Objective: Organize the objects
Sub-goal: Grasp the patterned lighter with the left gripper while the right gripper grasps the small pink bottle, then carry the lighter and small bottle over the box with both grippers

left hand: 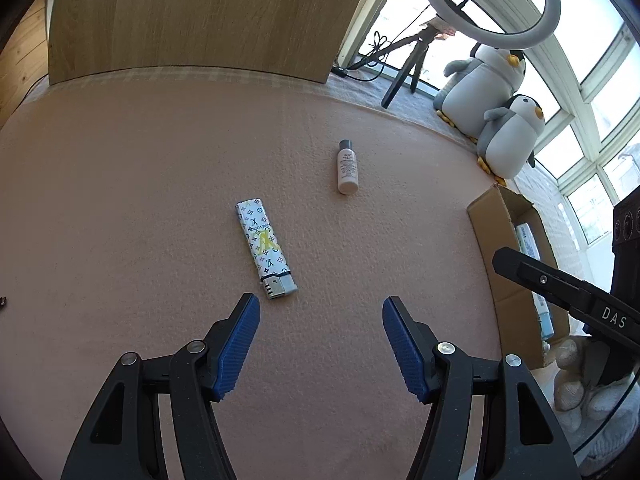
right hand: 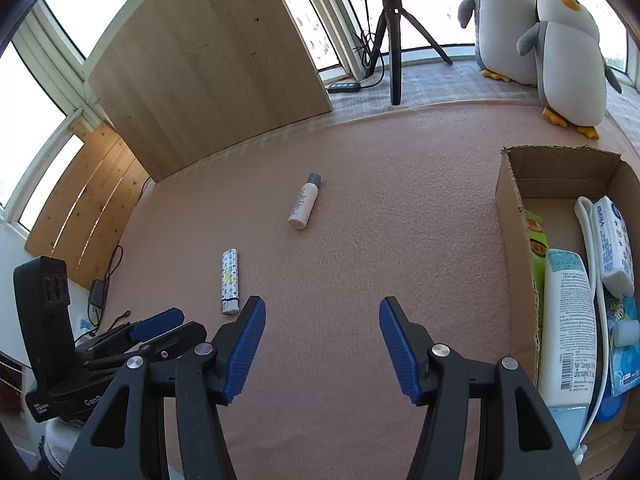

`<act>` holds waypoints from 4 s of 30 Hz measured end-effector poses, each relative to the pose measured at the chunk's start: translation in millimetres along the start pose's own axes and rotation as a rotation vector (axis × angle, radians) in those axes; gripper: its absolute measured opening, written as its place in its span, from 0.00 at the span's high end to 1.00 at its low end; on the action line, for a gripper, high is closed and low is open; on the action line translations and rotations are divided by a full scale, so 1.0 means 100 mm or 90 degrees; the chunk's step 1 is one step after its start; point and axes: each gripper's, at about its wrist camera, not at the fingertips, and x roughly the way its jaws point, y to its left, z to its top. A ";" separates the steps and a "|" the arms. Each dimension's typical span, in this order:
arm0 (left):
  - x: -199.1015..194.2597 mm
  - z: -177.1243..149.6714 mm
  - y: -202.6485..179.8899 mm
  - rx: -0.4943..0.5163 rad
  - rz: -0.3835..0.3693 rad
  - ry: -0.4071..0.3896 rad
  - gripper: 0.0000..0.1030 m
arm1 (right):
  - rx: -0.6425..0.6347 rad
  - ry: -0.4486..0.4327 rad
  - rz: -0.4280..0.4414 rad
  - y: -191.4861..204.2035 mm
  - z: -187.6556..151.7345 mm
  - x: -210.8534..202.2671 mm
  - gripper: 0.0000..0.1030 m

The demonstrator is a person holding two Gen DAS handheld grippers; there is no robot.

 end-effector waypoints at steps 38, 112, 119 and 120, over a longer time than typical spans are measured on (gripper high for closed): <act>0.70 0.33 0.29 0.052 0.102 0.026 0.75 | 0.014 0.103 -0.037 0.14 0.93 1.49 0.55; 0.91 -0.21 -3.09 0.278 -0.194 0.052 0.71 | 0.125 -0.081 -0.141 -1.95 -0.61 -1.20 0.79; 0.87 -0.18 -3.00 0.280 -0.176 0.048 0.71 | 0.126 -0.080 -0.144 -1.94 -0.61 -1.20 0.77; 0.86 -0.18 -2.99 0.280 -0.174 0.046 0.71 | 0.126 -0.080 -0.145 -1.93 -0.61 -1.20 0.77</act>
